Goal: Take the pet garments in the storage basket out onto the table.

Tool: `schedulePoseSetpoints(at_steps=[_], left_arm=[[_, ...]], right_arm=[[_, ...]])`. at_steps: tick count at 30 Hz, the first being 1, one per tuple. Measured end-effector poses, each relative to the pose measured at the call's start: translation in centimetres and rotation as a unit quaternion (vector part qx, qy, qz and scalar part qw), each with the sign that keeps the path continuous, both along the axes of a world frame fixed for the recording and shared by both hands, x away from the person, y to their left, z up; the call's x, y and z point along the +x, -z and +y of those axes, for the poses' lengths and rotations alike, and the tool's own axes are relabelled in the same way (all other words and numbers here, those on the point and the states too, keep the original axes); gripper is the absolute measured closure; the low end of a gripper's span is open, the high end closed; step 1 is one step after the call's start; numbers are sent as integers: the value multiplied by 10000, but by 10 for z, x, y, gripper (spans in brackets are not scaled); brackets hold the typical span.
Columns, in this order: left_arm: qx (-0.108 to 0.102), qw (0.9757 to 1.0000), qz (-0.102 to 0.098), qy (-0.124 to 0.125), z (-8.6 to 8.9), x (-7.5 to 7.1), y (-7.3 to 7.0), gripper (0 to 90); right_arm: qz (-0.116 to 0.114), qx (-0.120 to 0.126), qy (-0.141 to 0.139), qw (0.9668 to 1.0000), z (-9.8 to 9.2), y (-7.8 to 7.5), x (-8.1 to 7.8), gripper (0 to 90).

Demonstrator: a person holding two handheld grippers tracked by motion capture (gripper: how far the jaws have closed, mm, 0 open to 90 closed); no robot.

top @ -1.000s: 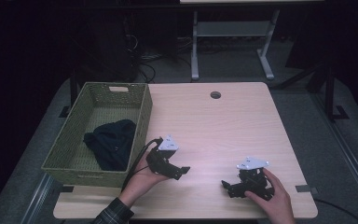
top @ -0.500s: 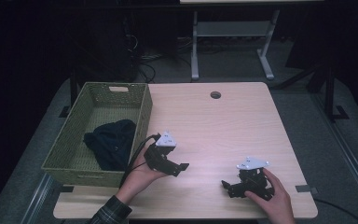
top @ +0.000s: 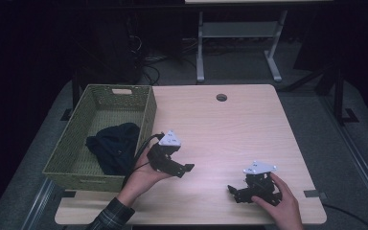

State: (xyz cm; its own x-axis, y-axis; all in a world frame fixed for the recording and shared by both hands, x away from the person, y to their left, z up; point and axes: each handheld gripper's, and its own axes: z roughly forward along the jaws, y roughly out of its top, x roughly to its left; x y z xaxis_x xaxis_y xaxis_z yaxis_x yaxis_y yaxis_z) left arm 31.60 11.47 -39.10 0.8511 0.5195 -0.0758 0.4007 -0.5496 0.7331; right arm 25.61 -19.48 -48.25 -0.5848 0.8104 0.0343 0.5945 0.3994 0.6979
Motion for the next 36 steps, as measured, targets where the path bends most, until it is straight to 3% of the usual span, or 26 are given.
schedulePoseSetpoints(at_steps=[8, 21, 36], left_arm=[[-8, 10000, -66, -5, 2, 5, -14, 143], [-226, 9993, -224, -186, 14, 14, -38, 143], [-251, 9985, -315, -361, 38, 19, -49, 143]], right_arm=[[2, -1, -1, 10000, 0, 0, 0, 0], [4, 10, 2, 10000, 0, 0, 0, 0], [6, 10, -3, 10000, 0, 0, 0, 0]])
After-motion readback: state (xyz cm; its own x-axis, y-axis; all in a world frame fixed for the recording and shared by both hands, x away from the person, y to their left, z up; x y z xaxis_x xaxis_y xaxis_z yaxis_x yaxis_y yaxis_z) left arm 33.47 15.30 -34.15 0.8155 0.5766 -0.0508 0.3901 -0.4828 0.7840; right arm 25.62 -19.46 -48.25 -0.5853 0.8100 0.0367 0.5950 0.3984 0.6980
